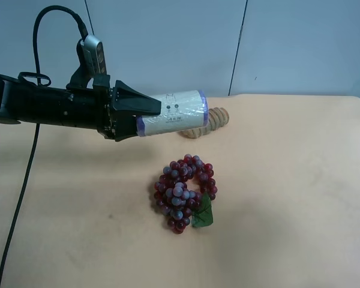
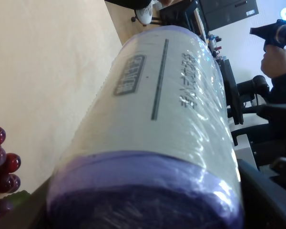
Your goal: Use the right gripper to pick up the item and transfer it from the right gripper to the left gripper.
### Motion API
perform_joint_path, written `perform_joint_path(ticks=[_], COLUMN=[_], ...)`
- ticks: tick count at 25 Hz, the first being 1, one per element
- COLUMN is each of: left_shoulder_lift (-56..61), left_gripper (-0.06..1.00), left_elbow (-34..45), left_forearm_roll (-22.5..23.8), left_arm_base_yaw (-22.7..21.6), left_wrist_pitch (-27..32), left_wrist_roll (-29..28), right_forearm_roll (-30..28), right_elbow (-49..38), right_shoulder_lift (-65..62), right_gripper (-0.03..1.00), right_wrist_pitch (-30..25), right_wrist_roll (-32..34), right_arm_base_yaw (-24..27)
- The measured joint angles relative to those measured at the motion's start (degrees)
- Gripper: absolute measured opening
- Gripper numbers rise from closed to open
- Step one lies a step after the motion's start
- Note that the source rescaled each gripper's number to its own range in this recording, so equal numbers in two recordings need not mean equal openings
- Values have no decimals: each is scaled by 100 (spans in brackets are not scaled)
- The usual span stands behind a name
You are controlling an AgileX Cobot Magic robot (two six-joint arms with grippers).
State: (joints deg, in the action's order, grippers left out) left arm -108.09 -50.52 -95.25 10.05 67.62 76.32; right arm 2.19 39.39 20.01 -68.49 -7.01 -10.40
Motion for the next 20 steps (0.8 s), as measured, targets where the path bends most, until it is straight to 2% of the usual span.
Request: perform_joint_path(ticks=[4, 8, 14, 20], left_shoulder_lift=[0, 0, 0, 0], left_gripper=[1, 1, 1, 1], left_elbow=[0, 0, 0, 0], left_forearm_roll=[143, 154, 155, 160], left_arm_base_yaw=[0, 0, 0, 0], left_wrist_pitch=[0, 0, 0, 0], left_wrist_roll=[0, 0, 0, 0], right_forearm_roll=[112, 136, -286, -312], right_elbow=[-126, -744, -1038, -1059], right_shoulder_lift=[-599, -1027, -1078, -1078], right_gripper=[100, 100, 100, 100], right_wrist_pitch=[10, 112, 591, 694], right_wrist_roll=[0, 5, 25, 151], right_arm_base_yaw=[0, 0, 0, 0])
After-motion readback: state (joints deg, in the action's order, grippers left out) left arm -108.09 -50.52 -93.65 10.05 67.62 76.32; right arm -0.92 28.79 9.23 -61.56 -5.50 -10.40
